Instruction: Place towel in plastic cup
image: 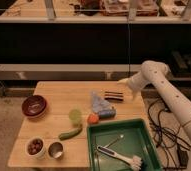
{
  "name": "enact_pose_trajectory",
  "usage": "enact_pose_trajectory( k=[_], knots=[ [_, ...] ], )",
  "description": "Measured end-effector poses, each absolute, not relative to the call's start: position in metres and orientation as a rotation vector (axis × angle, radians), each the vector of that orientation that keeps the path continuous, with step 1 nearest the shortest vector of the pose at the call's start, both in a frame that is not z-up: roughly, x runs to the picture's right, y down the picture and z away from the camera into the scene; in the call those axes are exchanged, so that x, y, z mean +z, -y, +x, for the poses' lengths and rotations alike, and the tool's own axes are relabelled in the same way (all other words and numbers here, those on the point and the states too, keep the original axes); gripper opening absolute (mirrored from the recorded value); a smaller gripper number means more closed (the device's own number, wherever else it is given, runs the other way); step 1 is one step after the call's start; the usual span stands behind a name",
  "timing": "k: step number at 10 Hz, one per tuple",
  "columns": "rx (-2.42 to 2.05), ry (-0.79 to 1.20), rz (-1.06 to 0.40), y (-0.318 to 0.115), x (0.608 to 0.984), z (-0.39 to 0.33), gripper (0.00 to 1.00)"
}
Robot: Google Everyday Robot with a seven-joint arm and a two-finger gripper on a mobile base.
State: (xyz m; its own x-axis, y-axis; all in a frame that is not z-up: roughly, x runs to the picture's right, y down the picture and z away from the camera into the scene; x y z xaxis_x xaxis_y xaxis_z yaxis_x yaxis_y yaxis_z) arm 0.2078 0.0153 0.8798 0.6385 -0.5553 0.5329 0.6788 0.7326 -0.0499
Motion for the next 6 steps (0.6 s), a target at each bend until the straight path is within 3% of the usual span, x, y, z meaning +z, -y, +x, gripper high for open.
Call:
enact_pose_trajectory(
  k=[6],
  knots=[
    [-0.719,0.518,-0.259,-0.0153,0.8795,0.2085,0.80]
  ],
)
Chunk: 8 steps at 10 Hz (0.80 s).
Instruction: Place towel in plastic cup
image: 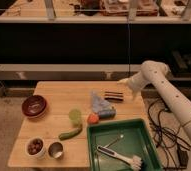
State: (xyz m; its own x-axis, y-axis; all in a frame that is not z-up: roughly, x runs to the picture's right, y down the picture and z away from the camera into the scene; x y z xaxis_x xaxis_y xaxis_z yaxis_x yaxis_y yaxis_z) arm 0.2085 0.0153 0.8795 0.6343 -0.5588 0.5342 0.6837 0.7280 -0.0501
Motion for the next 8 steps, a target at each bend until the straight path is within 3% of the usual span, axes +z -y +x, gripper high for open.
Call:
enact_pose_trajectory(
  k=[5,8],
  knots=[
    [-1.108,0.646,-0.405,-0.020,0.864,0.143,0.80],
    [-1.393,0.733,-0.398,-0.036,0.838,0.084,0.80]
  ],
)
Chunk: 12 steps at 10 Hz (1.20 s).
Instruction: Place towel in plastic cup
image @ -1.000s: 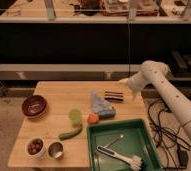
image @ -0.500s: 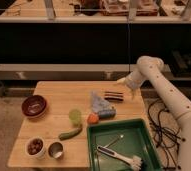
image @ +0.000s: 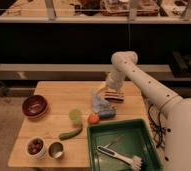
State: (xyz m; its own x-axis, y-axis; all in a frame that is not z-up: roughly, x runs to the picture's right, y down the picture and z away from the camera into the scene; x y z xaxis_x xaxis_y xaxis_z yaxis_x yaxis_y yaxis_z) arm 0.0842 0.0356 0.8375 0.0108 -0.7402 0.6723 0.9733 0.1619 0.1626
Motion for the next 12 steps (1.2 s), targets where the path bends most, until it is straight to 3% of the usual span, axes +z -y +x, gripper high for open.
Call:
enact_pose_trajectory(
  k=[6,12],
  knots=[
    [-1.454,0.691,-0.404,-0.048,0.836,0.071,0.80],
    [-1.520,0.607,-0.452,-0.100,0.876,0.040,0.80]
  ],
)
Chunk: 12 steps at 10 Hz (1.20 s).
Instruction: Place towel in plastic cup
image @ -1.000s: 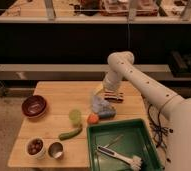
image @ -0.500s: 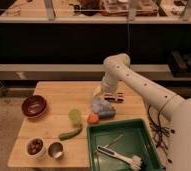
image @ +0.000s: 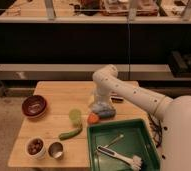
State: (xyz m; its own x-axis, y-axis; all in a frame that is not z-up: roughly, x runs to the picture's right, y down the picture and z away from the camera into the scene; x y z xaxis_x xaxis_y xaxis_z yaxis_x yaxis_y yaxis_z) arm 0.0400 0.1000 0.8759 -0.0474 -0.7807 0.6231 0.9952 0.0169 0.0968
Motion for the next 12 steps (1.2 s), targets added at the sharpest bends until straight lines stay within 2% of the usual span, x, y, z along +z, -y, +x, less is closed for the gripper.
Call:
enact_pose_trajectory(
  k=[7,11,12],
  knots=[
    [-1.454,0.454,-0.516,-0.092,0.921,0.045,0.79],
    [-1.460,0.452,-0.532,-0.102,0.936,0.036,0.42],
    [-1.463,0.463,-0.530,-0.105,0.936,0.032,0.30]
  ],
)
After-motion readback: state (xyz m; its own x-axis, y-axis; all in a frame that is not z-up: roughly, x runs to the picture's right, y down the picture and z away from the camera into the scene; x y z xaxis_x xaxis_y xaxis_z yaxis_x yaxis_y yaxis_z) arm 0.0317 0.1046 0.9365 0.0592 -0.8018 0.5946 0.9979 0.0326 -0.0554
